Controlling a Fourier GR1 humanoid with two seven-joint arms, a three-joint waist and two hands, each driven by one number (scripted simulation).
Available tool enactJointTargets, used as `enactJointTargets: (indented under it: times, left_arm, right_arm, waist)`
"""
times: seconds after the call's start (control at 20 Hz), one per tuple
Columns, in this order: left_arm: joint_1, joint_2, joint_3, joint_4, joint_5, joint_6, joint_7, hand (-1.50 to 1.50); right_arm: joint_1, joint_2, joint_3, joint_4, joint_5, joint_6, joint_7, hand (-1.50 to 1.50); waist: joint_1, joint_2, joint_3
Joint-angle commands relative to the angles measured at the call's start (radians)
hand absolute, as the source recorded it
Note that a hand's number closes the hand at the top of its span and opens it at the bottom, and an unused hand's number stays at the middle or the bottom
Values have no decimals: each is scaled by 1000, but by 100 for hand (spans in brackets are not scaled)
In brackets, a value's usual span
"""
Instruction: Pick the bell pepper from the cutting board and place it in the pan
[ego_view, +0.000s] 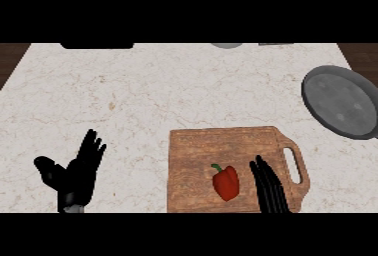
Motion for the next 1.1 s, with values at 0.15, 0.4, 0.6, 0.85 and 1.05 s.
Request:
enactJointTargets:
  times: [0.15,0.4,0.6,0.85,1.05]
  left_arm:
    - [-19,-16,-16,31,-11,-11,-15,0]
    - [-22,-24,-29,-3,-22,14,18,0]
    - [-5,-27,-25,51,-25,-12,-13,0]
    - [-24,-34,-12,69,-24,-17,-19,0]
    - [-24,-38,-27,31,-28,-19,-6,0]
  right_arm:
    - [-128,44,-33,-2,178,459,328,-150]
    - [-285,45,-44,4,173,814,532,-150]
    - [-550,45,-76,75,-1,936,697,-150]
    - [-673,45,-159,214,-91,1031,738,-150]
    - [-639,45,-126,236,-240,1101,808,-150]
  waist:
    - [23,10,-4]
    - [39,7,-1]
    - [27,5,1]
    - [21,5,1]
    - [24,3,2]
